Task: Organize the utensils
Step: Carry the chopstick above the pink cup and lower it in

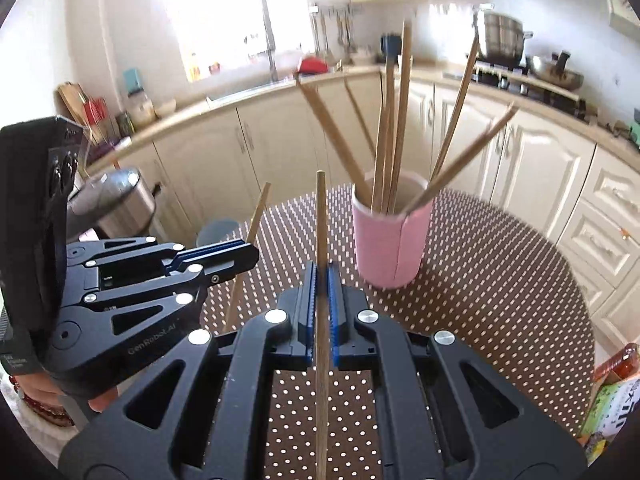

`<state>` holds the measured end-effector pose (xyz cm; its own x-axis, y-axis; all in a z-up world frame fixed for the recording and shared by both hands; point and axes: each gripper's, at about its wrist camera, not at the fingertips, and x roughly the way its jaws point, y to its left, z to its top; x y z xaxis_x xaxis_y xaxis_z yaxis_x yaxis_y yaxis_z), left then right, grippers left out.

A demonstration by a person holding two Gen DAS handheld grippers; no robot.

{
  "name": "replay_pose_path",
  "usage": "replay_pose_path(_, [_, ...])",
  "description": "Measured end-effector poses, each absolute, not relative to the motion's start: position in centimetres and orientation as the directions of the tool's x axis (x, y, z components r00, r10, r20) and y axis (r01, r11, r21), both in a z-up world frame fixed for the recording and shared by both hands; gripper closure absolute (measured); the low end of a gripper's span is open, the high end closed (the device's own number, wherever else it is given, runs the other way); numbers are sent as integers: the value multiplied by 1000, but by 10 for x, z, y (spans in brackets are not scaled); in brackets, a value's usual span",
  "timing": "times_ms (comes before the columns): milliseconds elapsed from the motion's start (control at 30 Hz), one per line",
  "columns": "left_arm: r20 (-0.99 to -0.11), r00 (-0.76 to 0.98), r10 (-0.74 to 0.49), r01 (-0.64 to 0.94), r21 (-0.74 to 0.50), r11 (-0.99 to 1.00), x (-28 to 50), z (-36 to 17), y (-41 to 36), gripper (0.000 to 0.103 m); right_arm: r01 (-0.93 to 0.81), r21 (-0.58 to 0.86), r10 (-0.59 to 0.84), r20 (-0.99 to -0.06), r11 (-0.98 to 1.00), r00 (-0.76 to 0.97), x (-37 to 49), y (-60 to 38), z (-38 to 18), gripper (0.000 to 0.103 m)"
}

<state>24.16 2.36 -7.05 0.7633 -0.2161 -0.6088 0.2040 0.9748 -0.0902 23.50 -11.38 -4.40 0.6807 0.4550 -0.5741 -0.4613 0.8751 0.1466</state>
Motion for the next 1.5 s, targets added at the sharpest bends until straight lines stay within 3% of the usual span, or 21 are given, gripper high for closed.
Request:
replay_pose_path(600, [-458, 855, -243, 204, -132, 970, 207, -27, 12, 97, -429, 135, 443, -426, 893, 789, 202, -147, -1, 97])
replay_pose_path(1500, [-248, 953, -175, 143, -143, 979, 290, 53, 17, 97, -281, 76, 291, -191, 957, 937, 268, -200, 75, 97])
